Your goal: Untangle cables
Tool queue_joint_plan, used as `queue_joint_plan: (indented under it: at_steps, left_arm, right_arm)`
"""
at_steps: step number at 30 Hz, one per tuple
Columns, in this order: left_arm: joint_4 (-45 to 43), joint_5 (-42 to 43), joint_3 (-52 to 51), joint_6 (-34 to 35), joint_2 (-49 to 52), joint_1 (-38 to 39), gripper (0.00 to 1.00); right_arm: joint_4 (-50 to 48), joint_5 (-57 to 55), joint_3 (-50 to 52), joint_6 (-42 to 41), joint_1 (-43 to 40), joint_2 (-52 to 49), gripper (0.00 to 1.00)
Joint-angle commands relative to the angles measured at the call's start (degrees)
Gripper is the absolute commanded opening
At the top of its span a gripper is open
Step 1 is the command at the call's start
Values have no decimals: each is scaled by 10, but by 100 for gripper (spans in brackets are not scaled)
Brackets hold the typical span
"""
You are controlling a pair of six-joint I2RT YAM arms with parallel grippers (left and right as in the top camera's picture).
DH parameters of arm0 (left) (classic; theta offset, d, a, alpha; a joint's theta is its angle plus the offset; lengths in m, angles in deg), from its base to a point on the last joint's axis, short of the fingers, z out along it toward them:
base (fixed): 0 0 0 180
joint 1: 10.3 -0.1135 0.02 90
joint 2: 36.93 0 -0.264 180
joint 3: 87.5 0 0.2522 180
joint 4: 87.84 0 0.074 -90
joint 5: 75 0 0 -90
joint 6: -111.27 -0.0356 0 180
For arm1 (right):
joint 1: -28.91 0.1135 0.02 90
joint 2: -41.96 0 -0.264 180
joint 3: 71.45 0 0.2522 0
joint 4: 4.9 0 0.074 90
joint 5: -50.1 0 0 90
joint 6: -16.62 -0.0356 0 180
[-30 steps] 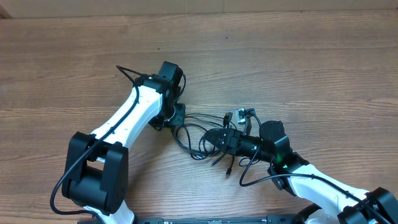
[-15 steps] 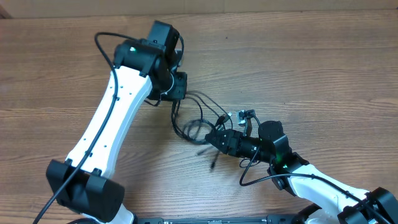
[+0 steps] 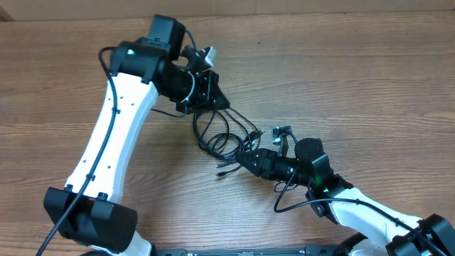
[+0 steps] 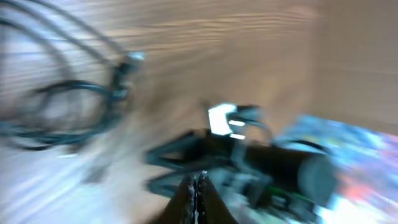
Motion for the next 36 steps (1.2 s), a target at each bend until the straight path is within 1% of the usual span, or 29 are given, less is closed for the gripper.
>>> queue_joint_plan:
  at_steps: [1, 4, 7, 10, 12, 13, 14, 16, 20, 23, 25, 29, 36]
  left_arm:
    - [-9, 155, 10, 5, -6, -21, 4]
    - [-5, 80, 10, 3, -6, -26, 4]
    - [-3, -37, 10, 4, -6, -26, 4]
    - [-7, -176, 10, 11, -6, -21, 4]
    - [-9, -286, 8, 21, -6, -15, 14]
    - [-10, -330, 7, 23, -5, -12, 21]
    - [-13, -363, 7, 23, -4, -8, 26]
    - [-24, -413, 5, 23, 0, 0, 37]
    - [-45, -438, 5, 23, 17, 10, 60]
    - [-55, -438, 5, 23, 40, 16, 69]
    - [-60, -438, 5, 23, 62, 19, 70]
    - [-72, -437, 5, 23, 113, 21, 67]
    - [-101, -436, 5, 23, 195, 22, 68]
  right_arm:
    - [-2, -6, -2, 4, 2, 3, 46]
    - [-2, -5, -2, 4, 2, 3, 46]
    - [-1, -5, -2, 4, 2, 3, 46]
    - [-1, -6, -2, 4, 2, 3, 46]
    - [-1, -6, -2, 4, 2, 3, 46]
    - [-1, -6, -2, 4, 2, 3, 47]
    - [-1, -6, -2, 4, 2, 3, 47]
    - [-1, -6, -2, 4, 2, 3, 51]
    - [-1, -6, -2, 4, 2, 3, 51]
    - [-1, -6, -2, 4, 2, 3, 51]
    - [-1, -5, -2, 4, 2, 3, 51]
    - [-1, -6, -2, 4, 2, 3, 51]
    - [-1, -6, -2, 5, 2, 3, 52]
